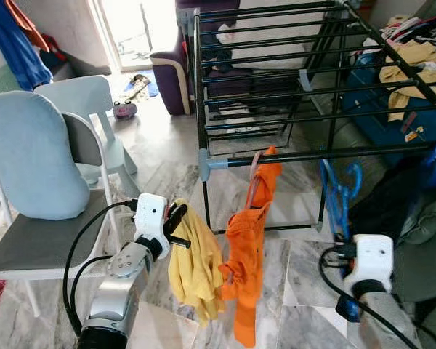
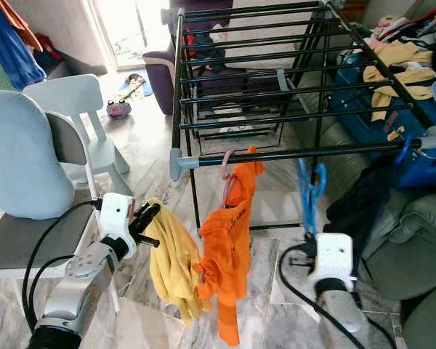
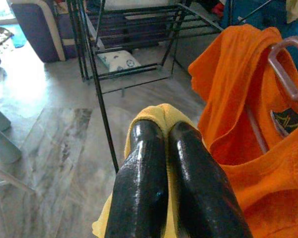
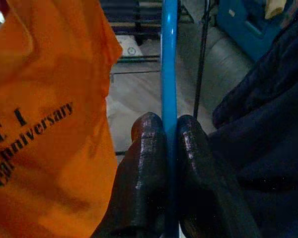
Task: Hang hanger
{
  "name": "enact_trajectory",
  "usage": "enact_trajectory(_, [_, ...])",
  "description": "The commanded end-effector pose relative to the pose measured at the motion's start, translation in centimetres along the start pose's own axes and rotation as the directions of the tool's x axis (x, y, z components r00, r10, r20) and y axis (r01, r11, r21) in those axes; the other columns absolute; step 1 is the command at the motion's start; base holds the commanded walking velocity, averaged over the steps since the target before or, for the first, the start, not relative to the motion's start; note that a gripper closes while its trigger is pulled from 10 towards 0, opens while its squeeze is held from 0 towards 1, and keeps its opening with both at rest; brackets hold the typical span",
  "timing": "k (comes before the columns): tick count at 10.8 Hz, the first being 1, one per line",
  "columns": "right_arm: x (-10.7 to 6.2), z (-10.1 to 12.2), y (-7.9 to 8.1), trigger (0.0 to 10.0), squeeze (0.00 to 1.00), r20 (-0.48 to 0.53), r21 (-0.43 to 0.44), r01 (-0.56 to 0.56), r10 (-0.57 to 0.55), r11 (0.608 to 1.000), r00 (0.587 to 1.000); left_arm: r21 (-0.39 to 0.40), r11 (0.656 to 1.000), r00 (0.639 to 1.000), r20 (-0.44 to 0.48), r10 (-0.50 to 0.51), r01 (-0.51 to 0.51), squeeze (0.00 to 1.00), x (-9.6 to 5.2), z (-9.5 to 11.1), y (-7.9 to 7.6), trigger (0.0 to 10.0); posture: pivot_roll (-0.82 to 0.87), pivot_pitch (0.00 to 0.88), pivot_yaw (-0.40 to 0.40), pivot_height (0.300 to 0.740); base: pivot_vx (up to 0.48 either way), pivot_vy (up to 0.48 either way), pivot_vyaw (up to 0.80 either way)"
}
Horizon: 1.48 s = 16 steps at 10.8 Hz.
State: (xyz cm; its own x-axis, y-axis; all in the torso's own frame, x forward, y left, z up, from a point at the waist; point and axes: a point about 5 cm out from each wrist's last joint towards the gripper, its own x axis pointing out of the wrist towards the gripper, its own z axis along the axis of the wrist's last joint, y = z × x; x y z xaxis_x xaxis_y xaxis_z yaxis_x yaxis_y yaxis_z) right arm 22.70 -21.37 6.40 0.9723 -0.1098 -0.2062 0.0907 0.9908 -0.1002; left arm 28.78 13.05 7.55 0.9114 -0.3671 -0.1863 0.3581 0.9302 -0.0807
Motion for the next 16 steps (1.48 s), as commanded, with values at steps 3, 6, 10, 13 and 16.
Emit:
enact_trajectory(3, [0.7,1.2,0.6,10.0,0.0,0.032,-0.003,-0.036,0.036,0.999,0.999,0.039,0.999,0.999,0.039,0.007,-0.008,0.0,0.2,1.2,0.3,10.0,-0.22,0.0,0.087,0.74,-0.082,0.0,0.0])
enact_trajectory(6, [1.1,1.5,0.9,10.0,0.0,0.036,0.002,-0.048,0.047,0.999,0.998,0.038,0.999,0.999,0.033,0.025,-0.026,0.0,-0.3,0.9,0.6,10.0,-0.21,0.0,0.082,0.74,-0.251,0.0,0.0])
enact_trajectory(10, [1.6,1.9,1.0,10.0,0.0,0.044,0.003,-0.05,0.049,0.999,0.998,0.036,0.999,0.999,0.04,0.019,-0.021,0.0,0.1,1.1,0.4,10.0,-0.22,0.0,0.083,0.74,-0.263,0.0,0.0])
enact_trajectory(13, [2.2,2.0,1.3,10.0,0.0,0.044,0.003,-0.06,0.059,0.998,0.997,0.038,0.999,0.999,0.041,0.027,-0.028,0.0,-0.1,1.1,0.6,10.0,-0.21,0.0,0.076,0.74,-0.264,0.0,0.0])
enact_trajectory(16, [2.8,2.6,1.9,10.0,0.0,0.061,-0.044,-0.11,0.113,0.993,0.992,0.038,0.999,0.999,0.045,0.028,-0.029,0.0,0.0,1.2,0.5,10.0,-0.2,0.0,0.072,0.74,-0.268,0.0,0.0])
